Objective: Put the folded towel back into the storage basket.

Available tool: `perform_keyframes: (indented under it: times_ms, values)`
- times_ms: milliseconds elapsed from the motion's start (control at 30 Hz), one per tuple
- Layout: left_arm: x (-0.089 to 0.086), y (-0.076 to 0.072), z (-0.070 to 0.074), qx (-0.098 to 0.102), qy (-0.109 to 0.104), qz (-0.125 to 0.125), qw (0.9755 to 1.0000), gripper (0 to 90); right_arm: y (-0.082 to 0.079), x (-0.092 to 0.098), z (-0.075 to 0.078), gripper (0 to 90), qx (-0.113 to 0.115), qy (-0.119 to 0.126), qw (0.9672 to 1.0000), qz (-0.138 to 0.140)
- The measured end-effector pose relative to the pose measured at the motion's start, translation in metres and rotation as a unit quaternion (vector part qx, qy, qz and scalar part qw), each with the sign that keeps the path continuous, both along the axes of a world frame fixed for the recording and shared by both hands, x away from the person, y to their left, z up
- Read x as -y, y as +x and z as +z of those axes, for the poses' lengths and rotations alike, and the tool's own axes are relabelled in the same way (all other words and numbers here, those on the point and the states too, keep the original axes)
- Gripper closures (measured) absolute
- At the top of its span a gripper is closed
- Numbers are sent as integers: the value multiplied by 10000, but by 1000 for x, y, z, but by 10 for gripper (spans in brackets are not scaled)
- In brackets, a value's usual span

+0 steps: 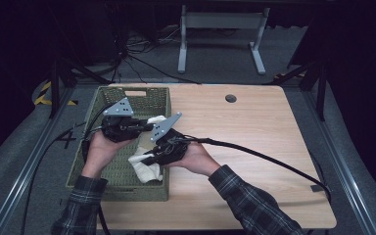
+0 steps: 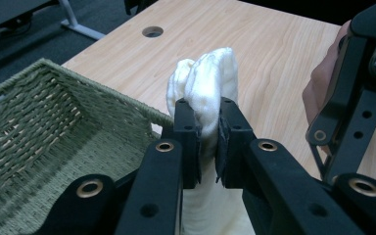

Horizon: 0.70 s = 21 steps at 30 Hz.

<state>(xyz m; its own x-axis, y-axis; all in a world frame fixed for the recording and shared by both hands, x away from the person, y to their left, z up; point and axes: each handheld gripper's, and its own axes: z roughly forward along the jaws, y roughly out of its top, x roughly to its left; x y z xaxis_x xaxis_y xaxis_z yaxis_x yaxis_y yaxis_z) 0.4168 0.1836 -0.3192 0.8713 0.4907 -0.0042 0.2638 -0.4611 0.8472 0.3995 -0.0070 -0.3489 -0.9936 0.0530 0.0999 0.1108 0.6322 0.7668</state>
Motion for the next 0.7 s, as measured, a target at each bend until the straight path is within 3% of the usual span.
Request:
perform_keyframes:
  times_ms: [200,367,700]
  values:
    - [1,1,-4,-54,28,-11,10000,817,3,8,-13,790,-161,83,9998,-68]
    - [4,2,-7,-73,22,-7,10000,817,2,9,-17,783,-154,87,9998,-83]
    - [5,3,-8,-109,31,-8,9999,818,5,12,-15,652,-91,-8,9998,-178]
